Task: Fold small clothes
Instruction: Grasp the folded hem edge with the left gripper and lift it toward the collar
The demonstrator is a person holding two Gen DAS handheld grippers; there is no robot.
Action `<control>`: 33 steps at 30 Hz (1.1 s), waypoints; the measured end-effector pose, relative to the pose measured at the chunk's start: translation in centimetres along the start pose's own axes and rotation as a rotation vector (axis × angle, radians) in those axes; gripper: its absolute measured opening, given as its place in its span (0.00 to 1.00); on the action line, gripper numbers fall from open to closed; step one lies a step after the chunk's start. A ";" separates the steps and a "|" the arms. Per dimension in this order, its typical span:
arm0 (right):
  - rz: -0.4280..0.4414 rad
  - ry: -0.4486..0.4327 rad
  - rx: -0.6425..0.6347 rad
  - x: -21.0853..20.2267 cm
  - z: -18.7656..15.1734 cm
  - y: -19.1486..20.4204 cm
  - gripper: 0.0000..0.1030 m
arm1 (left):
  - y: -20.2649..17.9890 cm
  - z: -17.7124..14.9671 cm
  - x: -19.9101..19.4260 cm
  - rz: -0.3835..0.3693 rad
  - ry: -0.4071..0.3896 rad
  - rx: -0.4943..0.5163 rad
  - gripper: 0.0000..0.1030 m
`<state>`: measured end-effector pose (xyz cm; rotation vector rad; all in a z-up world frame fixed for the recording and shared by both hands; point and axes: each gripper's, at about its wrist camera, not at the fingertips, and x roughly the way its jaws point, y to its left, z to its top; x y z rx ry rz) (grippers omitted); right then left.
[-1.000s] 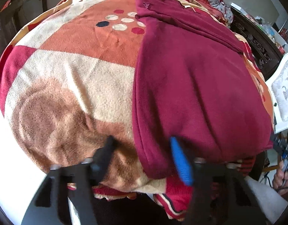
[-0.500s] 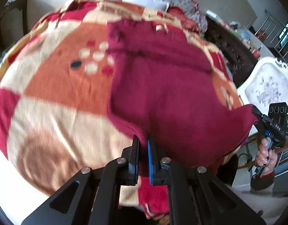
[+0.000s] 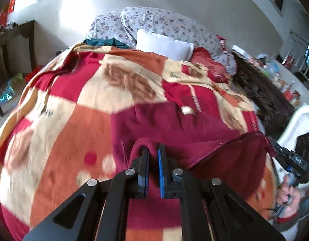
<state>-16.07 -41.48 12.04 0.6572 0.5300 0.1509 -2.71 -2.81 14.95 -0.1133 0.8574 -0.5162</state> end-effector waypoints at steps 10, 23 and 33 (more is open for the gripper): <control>-0.191 0.038 0.043 8.5 3.4 -5.0 0.09 | 2.5 3.7 10.1 0.071 0.054 -0.036 0.07; -0.173 -0.074 0.006 3.0 4.5 -1.4 0.46 | 5.1 4.9 6.6 -0.005 -0.021 -0.140 0.65; -0.364 0.101 -0.241 11.7 2.3 0.8 0.41 | 2.3 3.3 12.7 0.054 0.116 -0.051 0.65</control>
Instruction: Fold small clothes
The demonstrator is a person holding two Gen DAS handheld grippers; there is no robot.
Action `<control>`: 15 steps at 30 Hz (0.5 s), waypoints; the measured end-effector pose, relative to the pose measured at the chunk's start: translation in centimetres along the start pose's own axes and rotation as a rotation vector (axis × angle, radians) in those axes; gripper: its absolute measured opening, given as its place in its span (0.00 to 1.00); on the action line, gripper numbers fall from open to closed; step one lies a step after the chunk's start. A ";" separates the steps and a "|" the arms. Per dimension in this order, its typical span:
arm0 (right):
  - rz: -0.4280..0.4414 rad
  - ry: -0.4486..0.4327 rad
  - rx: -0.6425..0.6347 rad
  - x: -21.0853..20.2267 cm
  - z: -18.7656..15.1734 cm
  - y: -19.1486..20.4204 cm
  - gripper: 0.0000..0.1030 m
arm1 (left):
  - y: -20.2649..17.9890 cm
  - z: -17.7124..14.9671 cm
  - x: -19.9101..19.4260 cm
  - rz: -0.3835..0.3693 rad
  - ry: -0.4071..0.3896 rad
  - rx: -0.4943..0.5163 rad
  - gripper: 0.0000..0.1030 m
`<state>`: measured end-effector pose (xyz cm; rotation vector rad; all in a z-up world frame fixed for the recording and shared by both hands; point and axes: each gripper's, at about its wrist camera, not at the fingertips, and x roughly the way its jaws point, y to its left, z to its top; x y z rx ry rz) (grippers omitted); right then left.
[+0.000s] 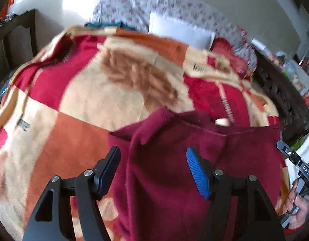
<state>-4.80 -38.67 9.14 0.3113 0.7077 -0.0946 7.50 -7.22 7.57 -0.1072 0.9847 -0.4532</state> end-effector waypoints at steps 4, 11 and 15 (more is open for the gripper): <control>-0.072 0.085 0.045 4.6 0.1 -1.8 0.41 | 0.3 0.6 4.1 0.048 0.068 -0.033 0.65; -0.032 0.074 0.068 2.5 -0.3 -1.8 0.42 | 1.7 0.6 2.9 0.022 0.078 -0.063 0.66; 0.109 0.043 0.125 -4.1 -3.9 -2.4 0.63 | 3.1 -2.5 -2.2 -0.040 0.051 -0.012 0.67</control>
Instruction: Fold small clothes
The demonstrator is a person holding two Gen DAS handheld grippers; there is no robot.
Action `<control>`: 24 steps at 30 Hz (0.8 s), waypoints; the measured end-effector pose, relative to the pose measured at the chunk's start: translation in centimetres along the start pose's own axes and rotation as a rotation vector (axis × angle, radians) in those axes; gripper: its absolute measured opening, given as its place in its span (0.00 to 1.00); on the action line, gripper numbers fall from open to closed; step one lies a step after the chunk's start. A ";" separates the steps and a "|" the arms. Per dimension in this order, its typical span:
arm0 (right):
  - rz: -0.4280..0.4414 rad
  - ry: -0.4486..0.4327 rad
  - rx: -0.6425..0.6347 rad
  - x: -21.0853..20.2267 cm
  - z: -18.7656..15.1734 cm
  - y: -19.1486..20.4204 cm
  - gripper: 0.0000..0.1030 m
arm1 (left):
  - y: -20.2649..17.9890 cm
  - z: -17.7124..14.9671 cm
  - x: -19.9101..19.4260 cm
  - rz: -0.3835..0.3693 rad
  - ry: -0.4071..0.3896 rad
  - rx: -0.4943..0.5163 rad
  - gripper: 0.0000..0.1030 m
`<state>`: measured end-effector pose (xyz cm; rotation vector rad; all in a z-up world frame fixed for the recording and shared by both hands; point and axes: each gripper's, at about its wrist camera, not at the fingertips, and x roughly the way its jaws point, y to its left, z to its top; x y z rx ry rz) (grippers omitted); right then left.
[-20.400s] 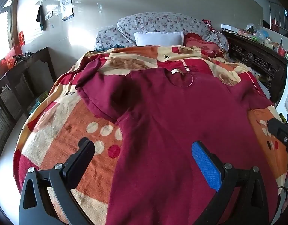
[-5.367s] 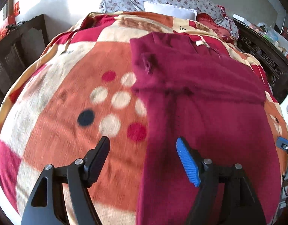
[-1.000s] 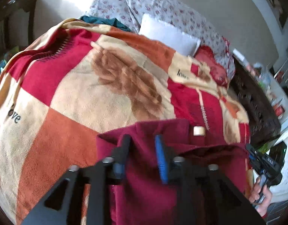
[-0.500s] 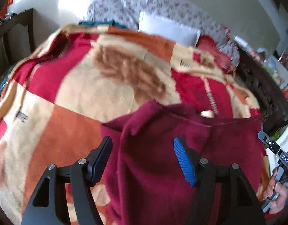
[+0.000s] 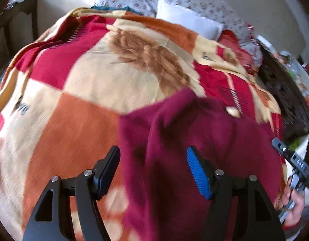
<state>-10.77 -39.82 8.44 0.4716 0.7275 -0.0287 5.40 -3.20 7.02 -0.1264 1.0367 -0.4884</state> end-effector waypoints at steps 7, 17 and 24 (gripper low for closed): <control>0.008 0.024 -0.006 -5.4 -7.1 -0.6 0.64 | 2.3 -8.2 -5.0 -0.088 0.018 0.036 0.74; -0.021 0.059 0.041 -4.7 -11.1 -2.4 0.64 | 0.0 -13.4 -3.6 -0.058 0.039 0.222 0.74; -0.060 0.047 -0.021 -3.4 -11.1 -2.1 0.33 | -1.9 -12.9 -2.5 -0.040 0.019 0.304 0.66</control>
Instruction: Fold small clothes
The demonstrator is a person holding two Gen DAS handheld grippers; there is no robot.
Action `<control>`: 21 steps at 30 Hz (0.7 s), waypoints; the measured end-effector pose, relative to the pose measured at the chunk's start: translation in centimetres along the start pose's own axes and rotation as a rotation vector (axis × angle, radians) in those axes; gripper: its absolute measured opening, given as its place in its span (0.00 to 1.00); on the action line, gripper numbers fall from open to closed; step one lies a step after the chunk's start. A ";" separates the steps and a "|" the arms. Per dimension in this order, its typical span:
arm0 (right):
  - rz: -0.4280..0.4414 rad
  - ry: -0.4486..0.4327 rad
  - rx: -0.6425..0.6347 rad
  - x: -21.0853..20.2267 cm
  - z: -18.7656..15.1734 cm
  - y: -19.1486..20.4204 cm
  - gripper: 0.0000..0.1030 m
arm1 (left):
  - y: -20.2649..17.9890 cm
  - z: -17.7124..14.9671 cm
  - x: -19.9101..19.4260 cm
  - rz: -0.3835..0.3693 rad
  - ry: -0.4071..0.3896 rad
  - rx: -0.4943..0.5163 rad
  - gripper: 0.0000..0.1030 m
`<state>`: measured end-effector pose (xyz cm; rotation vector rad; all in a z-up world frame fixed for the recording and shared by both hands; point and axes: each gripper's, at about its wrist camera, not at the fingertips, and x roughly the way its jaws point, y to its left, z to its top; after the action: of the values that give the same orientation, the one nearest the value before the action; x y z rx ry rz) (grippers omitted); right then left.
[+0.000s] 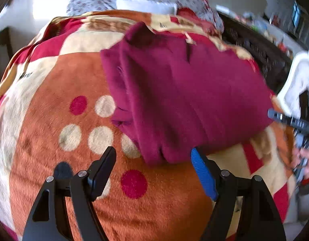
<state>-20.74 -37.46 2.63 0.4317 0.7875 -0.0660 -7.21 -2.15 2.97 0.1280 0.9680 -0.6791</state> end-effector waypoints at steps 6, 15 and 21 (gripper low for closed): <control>0.016 -0.049 -0.027 -3.6 1.2 0.2 0.08 | -1.0 0.6 -0.6 -0.035 0.035 0.076 0.21; -0.057 0.026 -0.012 -1.4 0.4 0.2 0.09 | 2.3 -1.7 -0.8 -0.045 0.080 -0.019 0.08; -0.015 -0.075 -0.002 -5.1 2.5 2.7 0.34 | 1.9 -1.9 -4.5 0.018 -0.004 0.006 0.08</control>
<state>-22.04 -36.54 8.69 0.4197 0.7167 -0.0949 -9.15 2.23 5.11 0.1402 0.9598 -0.6654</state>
